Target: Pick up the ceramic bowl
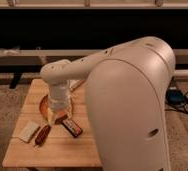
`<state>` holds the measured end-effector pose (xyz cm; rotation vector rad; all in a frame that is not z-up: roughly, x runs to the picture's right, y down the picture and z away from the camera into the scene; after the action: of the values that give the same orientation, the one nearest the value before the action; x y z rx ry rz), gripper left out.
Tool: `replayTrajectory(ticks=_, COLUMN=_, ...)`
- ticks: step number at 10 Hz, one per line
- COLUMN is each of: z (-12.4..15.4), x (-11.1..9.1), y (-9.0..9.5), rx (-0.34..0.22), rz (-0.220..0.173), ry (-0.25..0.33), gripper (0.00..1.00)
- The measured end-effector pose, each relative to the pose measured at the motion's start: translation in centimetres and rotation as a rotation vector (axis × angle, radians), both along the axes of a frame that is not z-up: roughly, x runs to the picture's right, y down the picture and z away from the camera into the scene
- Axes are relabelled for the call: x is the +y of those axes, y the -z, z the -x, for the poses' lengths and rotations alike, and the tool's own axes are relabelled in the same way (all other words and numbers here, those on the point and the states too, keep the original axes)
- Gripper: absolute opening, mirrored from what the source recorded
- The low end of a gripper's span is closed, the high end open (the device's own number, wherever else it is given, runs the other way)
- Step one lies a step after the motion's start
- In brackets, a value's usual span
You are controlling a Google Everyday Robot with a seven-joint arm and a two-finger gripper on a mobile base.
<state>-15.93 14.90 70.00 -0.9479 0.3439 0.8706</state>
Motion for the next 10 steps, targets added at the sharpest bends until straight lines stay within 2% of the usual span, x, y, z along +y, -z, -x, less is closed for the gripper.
replayTrajectory(ticks=3, z=0.0, x=-0.2, y=-0.5, rx=0.011, rz=-0.013, ry=-0.005, gripper=0.66)
replayTrajectory(ticks=4, z=-0.1, x=-0.4, y=-1.8, rx=0.022, rz=-0.033, ry=-0.006, gripper=0.66)
replayTrajectory(ticks=6, z=-0.2, x=-1.3, y=-5.5, rx=0.049, rz=-0.08, ry=0.001, gripper=0.66)
replayTrajectory(ticks=7, z=-0.7, x=-1.6, y=-8.1, rx=0.074, rz=-0.105, ry=0.001, gripper=0.66)
replayTrajectory(ticks=10, z=-1.0, x=-2.3, y=-13.3, rx=0.13, rz=-0.159, ry=0.0, gripper=0.66)
